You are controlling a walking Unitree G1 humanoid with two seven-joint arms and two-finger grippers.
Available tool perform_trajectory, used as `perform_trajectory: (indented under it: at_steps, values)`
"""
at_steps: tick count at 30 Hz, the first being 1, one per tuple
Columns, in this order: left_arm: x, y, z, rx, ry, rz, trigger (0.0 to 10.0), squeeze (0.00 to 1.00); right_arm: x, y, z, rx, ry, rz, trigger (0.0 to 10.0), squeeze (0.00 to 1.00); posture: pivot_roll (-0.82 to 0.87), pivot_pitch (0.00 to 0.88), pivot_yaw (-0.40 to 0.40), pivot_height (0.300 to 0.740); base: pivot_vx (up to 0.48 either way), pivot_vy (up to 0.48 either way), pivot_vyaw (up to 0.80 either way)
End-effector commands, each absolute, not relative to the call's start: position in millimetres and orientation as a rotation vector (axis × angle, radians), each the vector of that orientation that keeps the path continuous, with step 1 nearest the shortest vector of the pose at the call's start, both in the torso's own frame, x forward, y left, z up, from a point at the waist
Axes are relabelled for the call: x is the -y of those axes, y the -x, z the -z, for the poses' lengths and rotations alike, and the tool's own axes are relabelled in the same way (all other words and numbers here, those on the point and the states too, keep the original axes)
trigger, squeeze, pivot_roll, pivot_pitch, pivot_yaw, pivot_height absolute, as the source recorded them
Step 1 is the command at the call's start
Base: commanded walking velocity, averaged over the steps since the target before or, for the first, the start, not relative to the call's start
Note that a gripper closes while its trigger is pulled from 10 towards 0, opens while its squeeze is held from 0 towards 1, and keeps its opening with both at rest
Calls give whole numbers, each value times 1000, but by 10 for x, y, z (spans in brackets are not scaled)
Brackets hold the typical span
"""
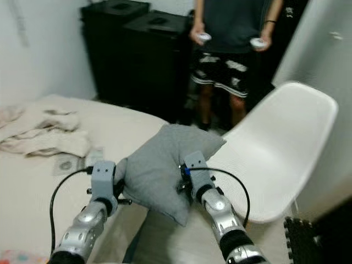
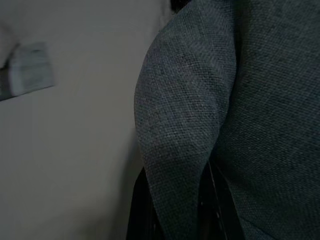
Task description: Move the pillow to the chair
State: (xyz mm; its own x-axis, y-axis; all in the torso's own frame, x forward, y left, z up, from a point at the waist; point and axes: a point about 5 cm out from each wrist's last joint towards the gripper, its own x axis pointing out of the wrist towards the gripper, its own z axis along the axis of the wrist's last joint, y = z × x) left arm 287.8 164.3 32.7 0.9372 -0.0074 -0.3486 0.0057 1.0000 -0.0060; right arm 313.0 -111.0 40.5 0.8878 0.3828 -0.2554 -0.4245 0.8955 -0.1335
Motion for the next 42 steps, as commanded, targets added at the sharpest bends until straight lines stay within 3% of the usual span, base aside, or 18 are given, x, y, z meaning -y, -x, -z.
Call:
perform_trajectory:
  at_steps: [1,19,36,42]
  values:
    - [-1739,-2921,-395,-323,-28,-24,10000,0,1221,-3127,-396,-224,179,-368,10000,0,5,50,-12,740,0,0,-800]
    - [-1678,-2988,-456,-317,-66,41,10000,0,1206,-3086,-368,-213,137,-335,10000,0,19,70,41,740,0,0,-800]
    - [-1652,-2916,-394,-318,-5,-24,10000,0,1235,-3154,-414,-226,168,-386,10000,0,10,59,-46,740,0,0,-800]
    - [-1671,-2890,-386,-318,7,-47,10000,0,1186,-3148,-358,-282,195,-422,10000,0,13,56,-55,740,0,0,0]
